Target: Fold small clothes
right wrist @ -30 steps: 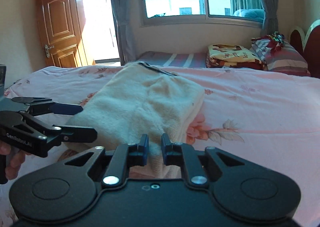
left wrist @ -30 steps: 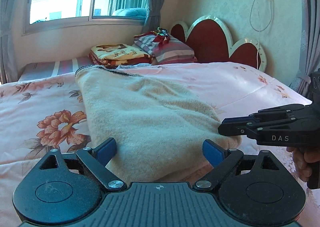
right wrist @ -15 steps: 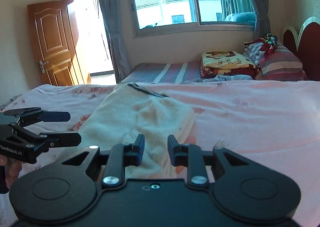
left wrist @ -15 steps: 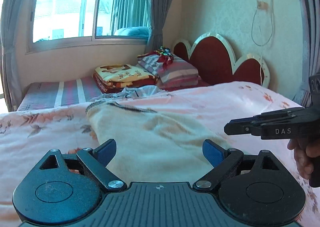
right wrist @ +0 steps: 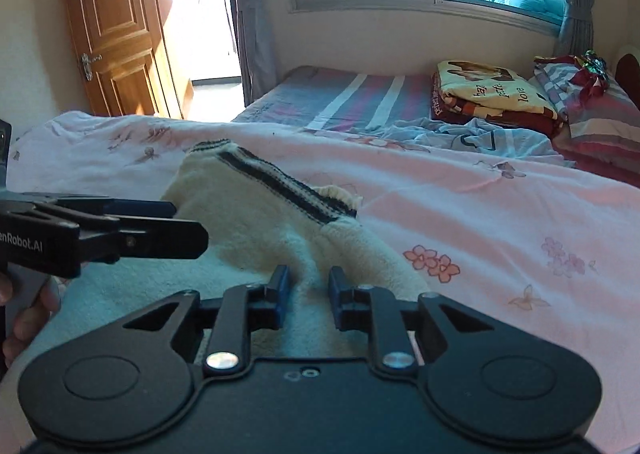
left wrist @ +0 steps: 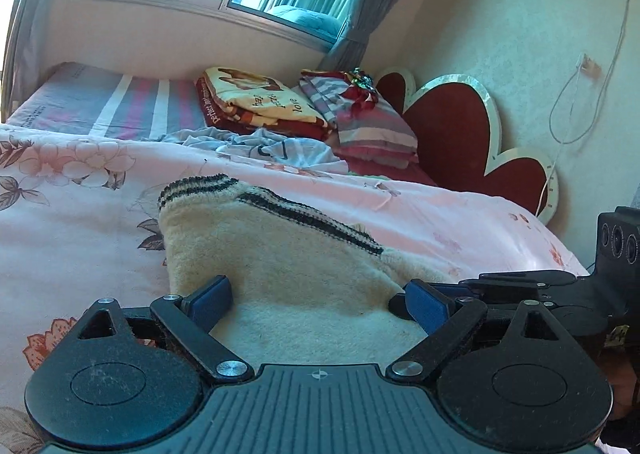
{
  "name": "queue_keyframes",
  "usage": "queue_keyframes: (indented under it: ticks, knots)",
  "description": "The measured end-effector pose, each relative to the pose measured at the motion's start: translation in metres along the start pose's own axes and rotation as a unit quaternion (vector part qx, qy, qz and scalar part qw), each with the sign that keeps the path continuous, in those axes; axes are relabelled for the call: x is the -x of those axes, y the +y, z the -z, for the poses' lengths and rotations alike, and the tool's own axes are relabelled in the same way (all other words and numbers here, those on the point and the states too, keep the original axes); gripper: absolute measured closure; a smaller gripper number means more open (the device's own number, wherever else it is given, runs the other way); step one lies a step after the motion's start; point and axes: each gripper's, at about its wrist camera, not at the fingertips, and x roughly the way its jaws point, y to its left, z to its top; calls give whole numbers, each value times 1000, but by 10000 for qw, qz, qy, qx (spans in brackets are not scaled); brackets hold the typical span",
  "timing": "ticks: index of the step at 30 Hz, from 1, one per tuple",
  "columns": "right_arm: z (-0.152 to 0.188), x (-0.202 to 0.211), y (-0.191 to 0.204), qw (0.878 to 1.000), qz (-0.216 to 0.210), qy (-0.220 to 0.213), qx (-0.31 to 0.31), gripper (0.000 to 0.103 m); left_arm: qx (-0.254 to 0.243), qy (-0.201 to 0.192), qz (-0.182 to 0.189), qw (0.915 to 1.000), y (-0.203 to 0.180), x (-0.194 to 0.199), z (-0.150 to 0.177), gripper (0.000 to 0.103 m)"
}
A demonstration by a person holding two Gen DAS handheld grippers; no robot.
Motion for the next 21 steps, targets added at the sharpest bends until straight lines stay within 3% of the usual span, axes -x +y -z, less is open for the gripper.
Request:
queue_keyframes:
  ticks: [5,7,9,12,14,17,19,21]
  knots:
    - [-11,14,6,9995,67,-312,65,83,-283,-354,-66,9989,-7,11,-21,10]
    - [-16,9,3,9996,148,-244,4,83,-201,-139,-165,9996,-1,-1,-30,10]
    - [-16,0,-1,9998,191,-58,-74,83,-276,367,-346,9983,4,-21,-30,10]
    - [-14,-4,-2,9998,174,29,-72,80,-767,509,-653,9936,-5,-26,-23,10]
    - [-16,4,1,9996,253,-34,-113,79,-864,434,-760,9924,-13,-13,-25,10]
    - [-16,29,1,9984,280,-439,-201,77,-728,165,-624,9953,-21,17,-22,10]
    - [-11,36,3,9985,293,-424,-205,77,-686,88,-585,9959,-28,31,-11,10]
    - [-3,32,6,9993,283,-215,-121,76,-819,260,-689,9939,-34,29,2,10]
